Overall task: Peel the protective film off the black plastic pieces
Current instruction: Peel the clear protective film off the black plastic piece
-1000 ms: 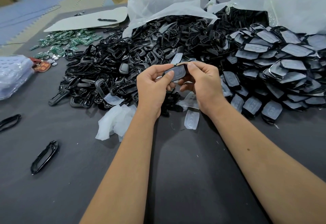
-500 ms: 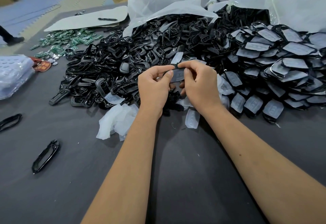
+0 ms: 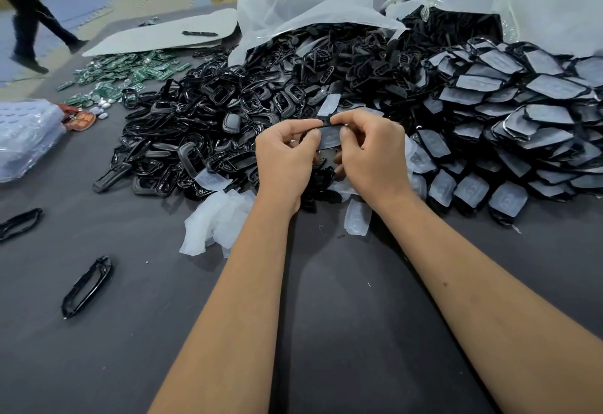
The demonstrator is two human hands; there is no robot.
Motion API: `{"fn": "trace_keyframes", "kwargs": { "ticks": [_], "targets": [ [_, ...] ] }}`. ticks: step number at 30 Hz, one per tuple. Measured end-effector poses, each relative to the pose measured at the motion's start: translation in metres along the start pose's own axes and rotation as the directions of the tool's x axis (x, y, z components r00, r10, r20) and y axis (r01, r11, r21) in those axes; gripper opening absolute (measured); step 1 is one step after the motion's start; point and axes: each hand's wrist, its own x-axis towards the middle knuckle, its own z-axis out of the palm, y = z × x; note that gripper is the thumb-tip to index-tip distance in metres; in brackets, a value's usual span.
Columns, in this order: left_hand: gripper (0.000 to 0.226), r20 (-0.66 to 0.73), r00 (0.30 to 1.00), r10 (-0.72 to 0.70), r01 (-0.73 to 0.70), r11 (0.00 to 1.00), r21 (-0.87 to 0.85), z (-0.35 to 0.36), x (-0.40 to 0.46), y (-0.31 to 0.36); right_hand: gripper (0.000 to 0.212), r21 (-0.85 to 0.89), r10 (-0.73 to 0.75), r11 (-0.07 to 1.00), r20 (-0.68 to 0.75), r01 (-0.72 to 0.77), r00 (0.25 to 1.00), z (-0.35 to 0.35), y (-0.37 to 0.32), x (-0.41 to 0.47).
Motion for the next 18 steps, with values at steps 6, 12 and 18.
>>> {"fn": "trace_keyframes", "kwargs": {
  "ticks": [6, 12, 18],
  "targets": [
    [0.016, 0.07, 0.996, 0.051, -0.049, 0.998, -0.026, 0.0015, -0.0033, 0.0014, 0.005, 0.159, 0.128, 0.978, 0.039, -0.133, 0.991, -0.0025, 0.0026, 0.004],
    [0.014, 0.089, 0.995, 0.047, -0.041, 0.997, -0.068, 0.0016, -0.0034, 0.0015, 0.017, 0.382, 0.26, 0.876, 0.142, -0.295, 0.955, -0.0046, 0.0036, 0.0072],
    [0.015, 0.076, 0.995, 0.063, -0.06, 0.997, -0.045, -0.0029, -0.0012, 0.0026, 0.016, 0.382, 0.213, 0.889, 0.147, -0.254, 0.966, -0.0041, 0.0028, 0.0057]
  ]
}}
